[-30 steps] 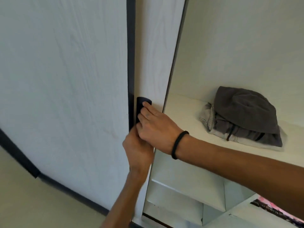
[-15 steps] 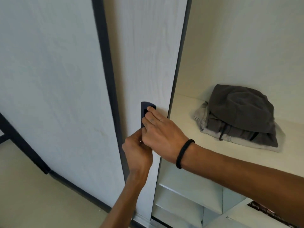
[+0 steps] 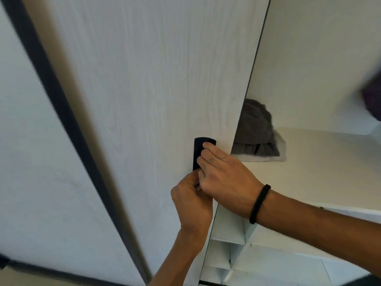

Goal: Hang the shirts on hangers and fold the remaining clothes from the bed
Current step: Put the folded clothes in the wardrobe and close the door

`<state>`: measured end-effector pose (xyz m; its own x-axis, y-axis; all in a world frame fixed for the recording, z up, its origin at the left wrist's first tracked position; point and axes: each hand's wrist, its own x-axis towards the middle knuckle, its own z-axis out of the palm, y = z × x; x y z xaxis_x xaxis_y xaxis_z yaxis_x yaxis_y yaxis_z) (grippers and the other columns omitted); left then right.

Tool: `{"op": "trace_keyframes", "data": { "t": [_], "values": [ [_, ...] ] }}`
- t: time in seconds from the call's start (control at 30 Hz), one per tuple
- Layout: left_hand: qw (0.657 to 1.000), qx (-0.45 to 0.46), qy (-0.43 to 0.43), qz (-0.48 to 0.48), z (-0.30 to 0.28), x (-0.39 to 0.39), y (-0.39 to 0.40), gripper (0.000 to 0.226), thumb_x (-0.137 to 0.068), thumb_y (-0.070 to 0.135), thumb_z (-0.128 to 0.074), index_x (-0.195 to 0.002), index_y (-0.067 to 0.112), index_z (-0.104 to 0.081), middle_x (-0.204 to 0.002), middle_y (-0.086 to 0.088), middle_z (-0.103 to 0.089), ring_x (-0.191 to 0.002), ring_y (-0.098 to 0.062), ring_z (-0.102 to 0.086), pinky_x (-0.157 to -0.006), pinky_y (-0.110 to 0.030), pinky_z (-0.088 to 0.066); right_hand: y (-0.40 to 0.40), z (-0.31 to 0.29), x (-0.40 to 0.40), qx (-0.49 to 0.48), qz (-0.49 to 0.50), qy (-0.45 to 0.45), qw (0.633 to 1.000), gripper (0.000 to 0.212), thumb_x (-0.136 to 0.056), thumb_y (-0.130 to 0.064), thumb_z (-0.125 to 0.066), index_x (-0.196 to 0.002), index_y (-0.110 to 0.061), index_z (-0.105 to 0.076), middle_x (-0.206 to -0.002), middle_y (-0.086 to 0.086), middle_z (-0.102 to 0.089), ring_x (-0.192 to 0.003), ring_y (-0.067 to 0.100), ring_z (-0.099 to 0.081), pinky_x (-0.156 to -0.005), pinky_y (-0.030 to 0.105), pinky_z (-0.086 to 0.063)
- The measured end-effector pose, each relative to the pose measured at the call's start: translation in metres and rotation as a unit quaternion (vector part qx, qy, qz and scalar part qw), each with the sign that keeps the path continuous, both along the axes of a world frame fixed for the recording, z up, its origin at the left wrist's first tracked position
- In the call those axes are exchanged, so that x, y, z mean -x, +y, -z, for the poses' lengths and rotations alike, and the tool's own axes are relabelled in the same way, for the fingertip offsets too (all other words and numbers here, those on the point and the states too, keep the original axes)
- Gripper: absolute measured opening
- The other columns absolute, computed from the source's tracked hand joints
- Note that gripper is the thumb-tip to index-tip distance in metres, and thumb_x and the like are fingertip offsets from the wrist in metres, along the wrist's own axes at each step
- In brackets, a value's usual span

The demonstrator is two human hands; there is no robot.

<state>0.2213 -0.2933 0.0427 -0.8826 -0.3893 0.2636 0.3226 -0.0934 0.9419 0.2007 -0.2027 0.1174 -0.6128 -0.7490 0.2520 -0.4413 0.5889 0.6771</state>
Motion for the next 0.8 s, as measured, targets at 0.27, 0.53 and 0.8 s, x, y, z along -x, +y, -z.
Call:
{"op": "trace_keyframes", "data": {
  "t": [0.27,0.53,0.8],
  "values": [
    [0.984,0.169,0.059,0.022,0.002,-0.001,0.067,0.037,-0.099,0.049,-0.054,-0.071,0.027,-0.062,-0.062,0.021,-0.053,-0.055,-0.007,-0.052,-0.052,-0.024,-0.053,0.079,-0.004,-0.025,0.041,-0.019,0.07,0.997,0.043,-0.099,0.004,-0.034,-0.076,-0.001,-0.07,-0.083,0.014,-0.066,-0.088,0.033,-0.062,-0.117,0.048,-0.042],
    [0.954,0.263,0.081,0.123,-0.007,-0.011,0.118,0.011,-0.093,0.006,-0.071,-0.084,0.012,-0.07,-0.07,0.015,-0.061,-0.059,0.001,-0.055,-0.064,-0.01,-0.05,0.144,0.002,-0.043,0.015,0.08,0.055,0.995,0.055,-0.106,-0.003,-0.026,-0.082,-0.004,-0.075,-0.094,0.015,-0.072,-0.101,0.034,-0.066,-0.124,0.045,-0.026],
    [0.883,0.373,0.073,0.275,-0.031,-0.007,0.17,0.02,-0.1,0.017,-0.062,-0.108,0.004,-0.074,-0.099,-0.011,-0.076,-0.087,-0.023,-0.072,-0.084,-0.032,-0.06,0.207,-0.007,-0.072,0.008,0.157,0.037,0.987,0.024,-0.081,-0.016,-0.087,-0.102,-0.007,-0.082,-0.11,0.013,-0.077,-0.112,0.03,-0.069,-0.121,0.048,-0.022]
  ]
}}
